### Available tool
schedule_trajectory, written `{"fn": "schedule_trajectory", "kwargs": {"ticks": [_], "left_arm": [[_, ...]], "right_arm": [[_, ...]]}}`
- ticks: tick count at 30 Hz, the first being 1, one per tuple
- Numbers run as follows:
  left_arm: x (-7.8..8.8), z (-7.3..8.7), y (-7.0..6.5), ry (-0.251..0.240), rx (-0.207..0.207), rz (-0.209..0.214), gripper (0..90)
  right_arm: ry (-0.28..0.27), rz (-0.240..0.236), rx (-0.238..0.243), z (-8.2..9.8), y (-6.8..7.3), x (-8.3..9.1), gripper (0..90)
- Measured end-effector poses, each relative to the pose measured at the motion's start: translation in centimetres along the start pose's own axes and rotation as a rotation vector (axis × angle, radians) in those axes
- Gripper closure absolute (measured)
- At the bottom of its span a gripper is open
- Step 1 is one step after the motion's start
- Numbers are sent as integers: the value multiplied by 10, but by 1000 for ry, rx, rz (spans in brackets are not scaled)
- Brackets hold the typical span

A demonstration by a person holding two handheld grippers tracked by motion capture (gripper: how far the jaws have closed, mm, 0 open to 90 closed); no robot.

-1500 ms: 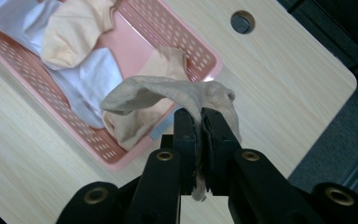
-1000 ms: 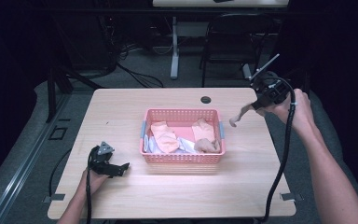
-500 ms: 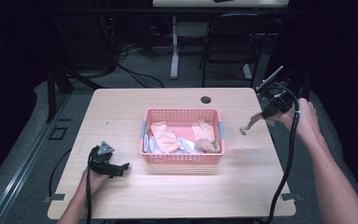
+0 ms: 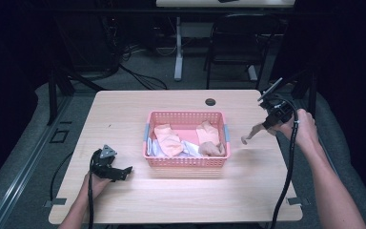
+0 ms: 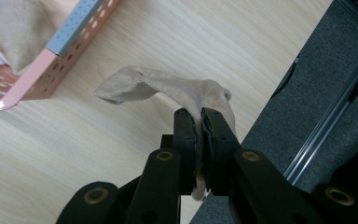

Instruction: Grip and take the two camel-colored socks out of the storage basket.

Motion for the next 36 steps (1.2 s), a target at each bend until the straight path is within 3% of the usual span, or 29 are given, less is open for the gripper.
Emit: {"fn": "schedule_trajectory", "kwargs": {"ticks": [2,9,18,22,27,31,32,36], "left_arm": [[0,0,0,0,0,0,0],[0,0,0,0,0,0,0],[0,0,0,0,0,0,0],[0,0,0,0,0,0,0],[0,0,0,0,0,0,0],[0,0,0,1,-2,2,0],[0,0,0,1,-2,3,0],[0,0,0,1,-3,4,0]], "right_arm": [[18,-4,0,3,3,-8,848],[5,-11,-17,6,10,-22,848],[3,30,-25,9,13,-41,847],[-11,11,-41,11,18,-52,845],[20,6,-44,16,18,-62,839],[7,-50,-75,17,18,-68,838],[47,-50,-44,20,15,-67,837],[42,-47,-77,23,17,-83,831]]}}
Point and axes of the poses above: each handheld gripper's, and its own axes: x roughly backward along the jaws, z roughly out of its underside, y roughly to its left, the point moved 8 cm from there along -x, roughly forward along the jaws, and after that the axes turned 3 degrees about z, right-handed, at the moved point
